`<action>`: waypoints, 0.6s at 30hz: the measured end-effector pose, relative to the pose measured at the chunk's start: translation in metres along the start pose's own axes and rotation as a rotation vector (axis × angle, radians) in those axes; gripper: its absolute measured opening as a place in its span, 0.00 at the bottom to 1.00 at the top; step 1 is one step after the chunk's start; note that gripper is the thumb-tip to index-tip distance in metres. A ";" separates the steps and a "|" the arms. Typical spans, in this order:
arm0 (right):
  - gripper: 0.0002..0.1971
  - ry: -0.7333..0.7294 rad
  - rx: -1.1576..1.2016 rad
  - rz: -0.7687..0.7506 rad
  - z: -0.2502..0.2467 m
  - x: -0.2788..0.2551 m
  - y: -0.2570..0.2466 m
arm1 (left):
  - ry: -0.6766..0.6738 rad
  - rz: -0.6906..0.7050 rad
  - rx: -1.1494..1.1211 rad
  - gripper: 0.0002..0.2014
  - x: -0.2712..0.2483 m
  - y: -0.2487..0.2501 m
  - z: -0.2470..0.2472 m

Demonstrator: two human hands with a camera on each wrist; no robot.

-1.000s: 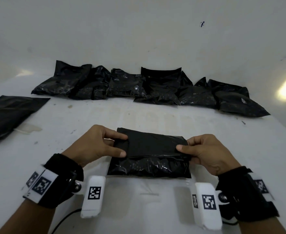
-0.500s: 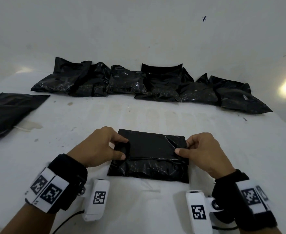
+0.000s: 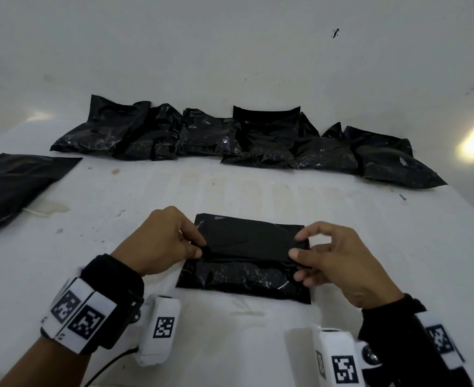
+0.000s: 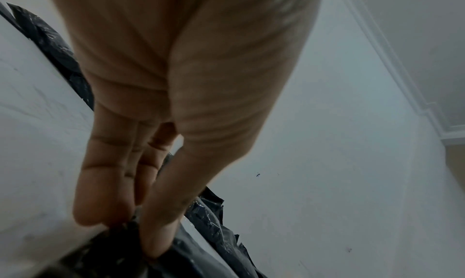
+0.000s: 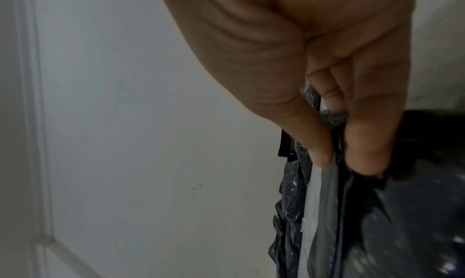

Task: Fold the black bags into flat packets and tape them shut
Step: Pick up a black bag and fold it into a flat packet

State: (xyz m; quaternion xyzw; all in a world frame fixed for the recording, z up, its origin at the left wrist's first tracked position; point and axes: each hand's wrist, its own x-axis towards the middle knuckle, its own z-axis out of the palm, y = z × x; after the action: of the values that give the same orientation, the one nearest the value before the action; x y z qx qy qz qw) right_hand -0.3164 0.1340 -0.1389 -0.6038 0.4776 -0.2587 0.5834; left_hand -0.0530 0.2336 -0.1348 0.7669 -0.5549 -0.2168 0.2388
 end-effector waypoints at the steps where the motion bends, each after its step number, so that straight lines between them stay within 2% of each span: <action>1: 0.11 -0.006 -0.033 -0.020 0.001 -0.001 0.003 | 0.001 -0.007 0.000 0.13 -0.001 0.001 0.000; 3: 0.10 -0.005 -0.136 -0.064 0.004 -0.005 0.009 | -0.010 -0.024 -0.001 0.10 -0.002 0.001 0.000; 7: 0.17 0.046 -0.382 -0.167 0.010 -0.012 0.016 | -0.012 -0.064 -0.016 0.06 -0.002 0.001 0.001; 10: 0.16 0.079 -0.508 -0.244 0.012 -0.018 0.016 | -0.013 -0.081 -0.043 0.03 -0.002 0.001 0.001; 14: 0.17 0.094 -0.720 -0.271 0.012 -0.021 0.013 | -0.011 -0.080 -0.076 0.06 -0.001 -0.002 0.001; 18: 0.18 0.039 -0.936 -0.304 0.016 -0.028 0.005 | -0.033 -0.110 -0.045 0.05 0.000 -0.001 0.000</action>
State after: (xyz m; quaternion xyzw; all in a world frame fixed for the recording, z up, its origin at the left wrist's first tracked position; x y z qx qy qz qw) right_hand -0.3152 0.1662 -0.1396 -0.8590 0.4600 -0.1099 0.1963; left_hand -0.0521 0.2339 -0.1357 0.7871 -0.5105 -0.2545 0.2347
